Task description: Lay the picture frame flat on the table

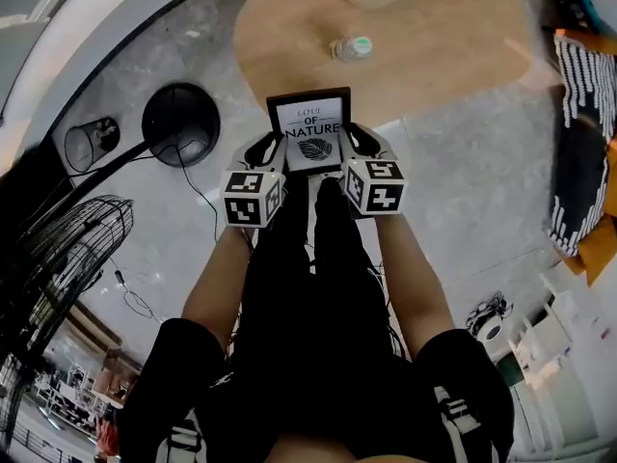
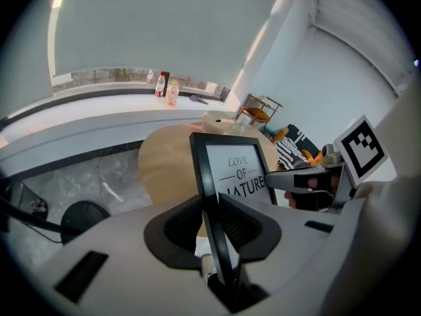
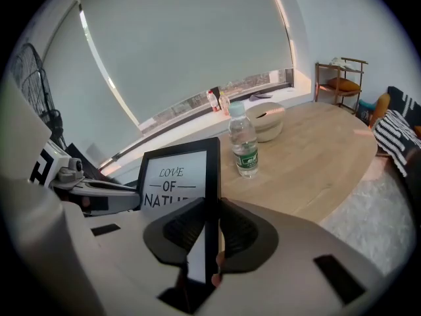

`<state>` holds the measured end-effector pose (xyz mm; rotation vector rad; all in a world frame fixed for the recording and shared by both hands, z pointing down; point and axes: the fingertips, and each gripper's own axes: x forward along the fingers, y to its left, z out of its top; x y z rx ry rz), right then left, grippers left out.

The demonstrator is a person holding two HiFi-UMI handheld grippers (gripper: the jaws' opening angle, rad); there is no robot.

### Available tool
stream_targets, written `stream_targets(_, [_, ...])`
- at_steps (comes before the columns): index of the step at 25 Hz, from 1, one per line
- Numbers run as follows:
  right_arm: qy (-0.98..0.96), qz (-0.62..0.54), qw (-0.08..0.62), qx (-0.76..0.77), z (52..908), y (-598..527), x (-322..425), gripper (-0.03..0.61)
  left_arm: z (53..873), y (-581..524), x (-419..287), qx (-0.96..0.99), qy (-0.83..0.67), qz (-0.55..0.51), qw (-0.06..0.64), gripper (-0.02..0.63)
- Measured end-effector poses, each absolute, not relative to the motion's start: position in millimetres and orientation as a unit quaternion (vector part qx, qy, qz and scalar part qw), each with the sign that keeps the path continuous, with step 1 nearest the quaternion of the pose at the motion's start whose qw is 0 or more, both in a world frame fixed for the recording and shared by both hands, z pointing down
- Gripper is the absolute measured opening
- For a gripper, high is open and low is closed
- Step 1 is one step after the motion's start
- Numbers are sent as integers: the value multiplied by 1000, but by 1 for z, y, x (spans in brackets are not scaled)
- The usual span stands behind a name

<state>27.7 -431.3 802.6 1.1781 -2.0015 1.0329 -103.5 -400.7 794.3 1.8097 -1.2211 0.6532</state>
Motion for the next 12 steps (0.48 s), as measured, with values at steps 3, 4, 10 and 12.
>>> stream_targets(3, [-751,375,325,435,840,-433,21,89,835,-394,-108,703,-492,253,447,94])
stream_targets(4, [-752,371,333,431,851,-435,20,89,847,-393,-108,699,-494,250,453,94])
stream_targets(10, [-750,359,355,428,922,-468,14,89,920,-413,-112,674,-516,212,484,92])
stream_targets(12, [-749,356,365,423,941,-475,15,89,940,-417,-110,661,-522,204,499,91])
